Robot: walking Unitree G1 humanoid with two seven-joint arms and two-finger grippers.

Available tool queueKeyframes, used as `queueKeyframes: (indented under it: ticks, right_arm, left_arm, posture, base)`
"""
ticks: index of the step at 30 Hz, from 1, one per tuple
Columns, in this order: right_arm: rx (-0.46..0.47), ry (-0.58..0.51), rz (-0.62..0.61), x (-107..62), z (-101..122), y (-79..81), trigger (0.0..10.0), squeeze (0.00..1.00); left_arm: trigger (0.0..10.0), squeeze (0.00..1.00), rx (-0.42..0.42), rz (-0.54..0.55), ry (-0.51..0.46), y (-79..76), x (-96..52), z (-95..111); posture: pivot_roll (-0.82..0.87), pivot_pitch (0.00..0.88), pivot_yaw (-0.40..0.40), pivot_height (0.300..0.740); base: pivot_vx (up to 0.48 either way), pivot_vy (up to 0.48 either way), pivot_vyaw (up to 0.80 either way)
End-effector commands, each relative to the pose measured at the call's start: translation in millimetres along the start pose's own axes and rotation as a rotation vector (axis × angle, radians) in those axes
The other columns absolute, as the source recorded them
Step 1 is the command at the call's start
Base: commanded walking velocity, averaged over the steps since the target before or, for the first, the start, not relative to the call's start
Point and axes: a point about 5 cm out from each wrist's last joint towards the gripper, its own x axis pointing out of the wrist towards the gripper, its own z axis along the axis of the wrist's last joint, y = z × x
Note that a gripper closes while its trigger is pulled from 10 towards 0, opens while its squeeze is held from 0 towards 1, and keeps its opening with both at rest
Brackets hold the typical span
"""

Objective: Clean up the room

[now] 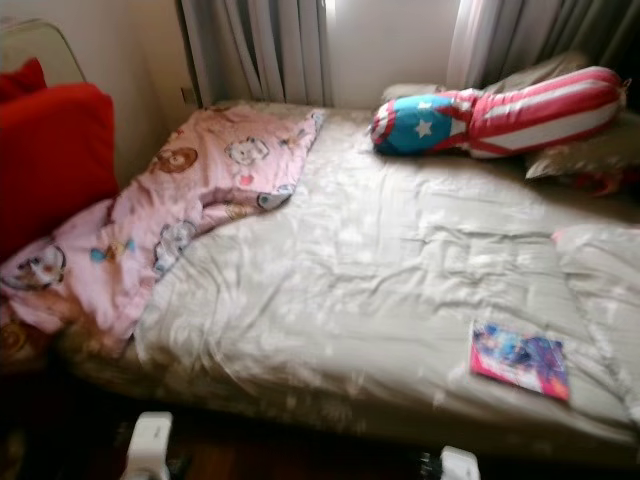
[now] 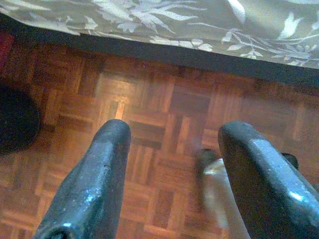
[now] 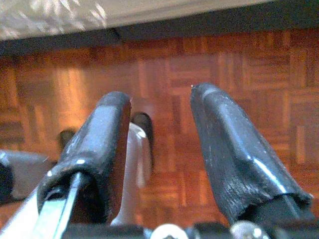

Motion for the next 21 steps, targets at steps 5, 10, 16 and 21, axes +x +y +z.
queueKeyframes:
  ticks: [5, 10, 16, 21]
  right_arm:
    - [0.002, -0.004, 0.014, 1.2, 1.6, 6.2, 10.0, 0.00]
    - [0.002, -0.004, 0.013, 1.2, 1.9, 5.7, 10.0, 0.00]
    - [0.000, -0.006, 0.013, 1.3, 2.7, 5.3, 10.0, 0.00]
    - [-0.002, -0.006, 0.014, 1.3, 3.0, 5.5, 10.0, 0.00]
  left_arm:
    - [10.0, 0.00, 0.006, 0.021, 0.017, 8.5, -1.4, -4.3]
    - [10.0, 0.00, 0.005, 0.020, 0.015, 7.8, -1.2, -3.9]
    - [10.0, 0.00, 0.004, 0.017, 0.010, 5.3, -0.9, -2.8]
    - [10.0, 0.00, 0.003, 0.016, 0.008, 4.9, -0.8, -2.5]
  posture:
    - [0.00, 0.000, -0.011, 0.740]
    - [0.00, 0.000, -0.014, 0.740]
    - [0.00, 0.000, -0.015, 0.740]
    - [0.00, 0.000, -0.016, 0.740]
  base:
    - [0.000, 0.331, 0.00]
    - [0.000, 0.332, 0.00]
    - [0.000, 0.331, 0.00]
    - [0.000, 0.333, 0.00]
